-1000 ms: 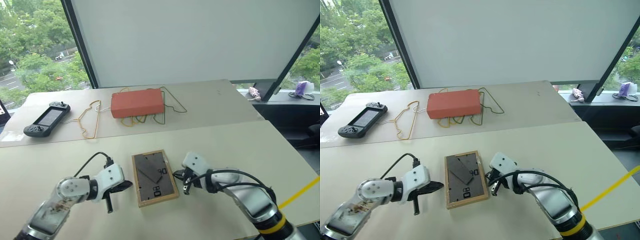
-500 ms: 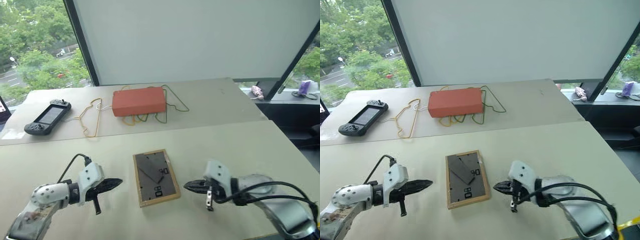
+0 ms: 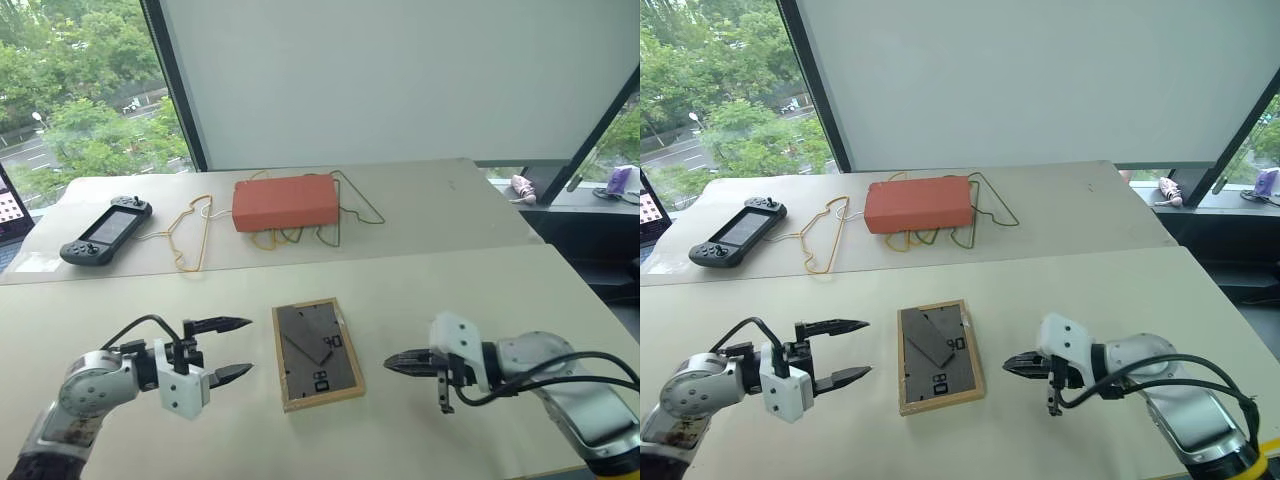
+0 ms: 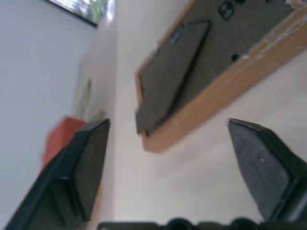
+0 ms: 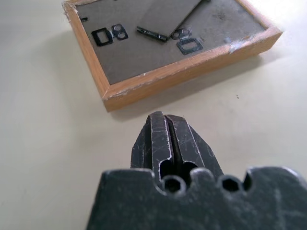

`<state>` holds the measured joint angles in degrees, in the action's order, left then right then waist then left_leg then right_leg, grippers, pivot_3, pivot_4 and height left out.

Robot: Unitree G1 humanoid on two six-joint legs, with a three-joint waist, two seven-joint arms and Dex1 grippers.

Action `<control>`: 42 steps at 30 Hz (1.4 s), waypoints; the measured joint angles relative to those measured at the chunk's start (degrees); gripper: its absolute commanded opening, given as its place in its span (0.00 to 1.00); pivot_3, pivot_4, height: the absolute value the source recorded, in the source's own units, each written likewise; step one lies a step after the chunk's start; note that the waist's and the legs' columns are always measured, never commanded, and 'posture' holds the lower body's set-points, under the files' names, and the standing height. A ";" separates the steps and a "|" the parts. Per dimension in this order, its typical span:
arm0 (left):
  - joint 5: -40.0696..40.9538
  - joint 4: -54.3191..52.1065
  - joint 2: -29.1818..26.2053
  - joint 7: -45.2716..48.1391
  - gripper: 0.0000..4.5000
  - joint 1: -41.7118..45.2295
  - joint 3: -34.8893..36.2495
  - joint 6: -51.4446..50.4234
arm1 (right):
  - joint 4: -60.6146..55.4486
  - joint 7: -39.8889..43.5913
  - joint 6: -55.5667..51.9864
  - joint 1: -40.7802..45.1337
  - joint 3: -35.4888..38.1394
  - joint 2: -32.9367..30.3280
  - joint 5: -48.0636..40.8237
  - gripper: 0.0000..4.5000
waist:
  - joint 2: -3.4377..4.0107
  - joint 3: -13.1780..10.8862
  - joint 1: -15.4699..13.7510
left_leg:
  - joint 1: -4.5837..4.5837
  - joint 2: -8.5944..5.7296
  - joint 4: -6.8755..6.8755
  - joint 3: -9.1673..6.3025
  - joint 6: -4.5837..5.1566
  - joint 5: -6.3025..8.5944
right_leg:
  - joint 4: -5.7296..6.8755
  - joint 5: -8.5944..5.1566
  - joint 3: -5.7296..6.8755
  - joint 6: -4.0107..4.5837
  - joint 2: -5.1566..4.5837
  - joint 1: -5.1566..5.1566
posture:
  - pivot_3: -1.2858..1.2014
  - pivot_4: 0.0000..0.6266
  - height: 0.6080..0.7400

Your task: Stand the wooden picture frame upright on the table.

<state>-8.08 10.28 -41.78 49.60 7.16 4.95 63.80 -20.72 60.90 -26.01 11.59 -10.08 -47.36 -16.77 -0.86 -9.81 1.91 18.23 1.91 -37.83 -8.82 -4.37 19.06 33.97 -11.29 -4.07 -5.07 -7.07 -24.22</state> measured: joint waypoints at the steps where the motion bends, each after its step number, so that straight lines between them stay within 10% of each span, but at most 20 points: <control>1: -1.38 2.37 0.38 -1.34 0.97 0.72 -0.77 3.18 | 1.42 0.23 -1.55 1.08 -1.37 -0.01 0.61 0.00 | 0.01 0.00 0.08 | -0.01 0.00 0.00 0.00 0.00 0.00 | 0.02 0.00 0.00 0.00 0.00 0.00 | 0.52 0.24 1.00; 20: -18.81 18.51 0.91 -17.71 0.97 8.70 -8.71 21.22 | -2.20 -3.83 -27.36 12.17 -5.96 8.01 -5.65 0.00 | 0.14 0.07 0.76 | -0.06 0.00 0.00 -0.03 -0.26 -0.14 | 0.14 0.09 0.01 -0.10 0.00 -0.02 | 0.52 0.24 1.00; 42: -29.16 19.65 -5.11 -29.53 0.97 10.55 -10.93 23.81 | -4.83 -4.95 -26.87 8.23 -9.65 7.10 -7.07 0.00 | 0.37 0.18 0.52 | -0.13 0.00 0.04 -0.03 -0.32 -0.18 | 0.13 0.19 0.01 -0.13 0.00 0.08 | 0.52 0.24 1.00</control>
<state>-37.24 29.93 -46.89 20.07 17.71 -5.98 87.60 -25.54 55.95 -52.88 19.82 -19.73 -40.27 -23.84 -0.49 -9.63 2.43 18.10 1.91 -37.79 -8.85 -4.70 18.88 34.10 -11.10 -4.07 -5.20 -7.07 -24.13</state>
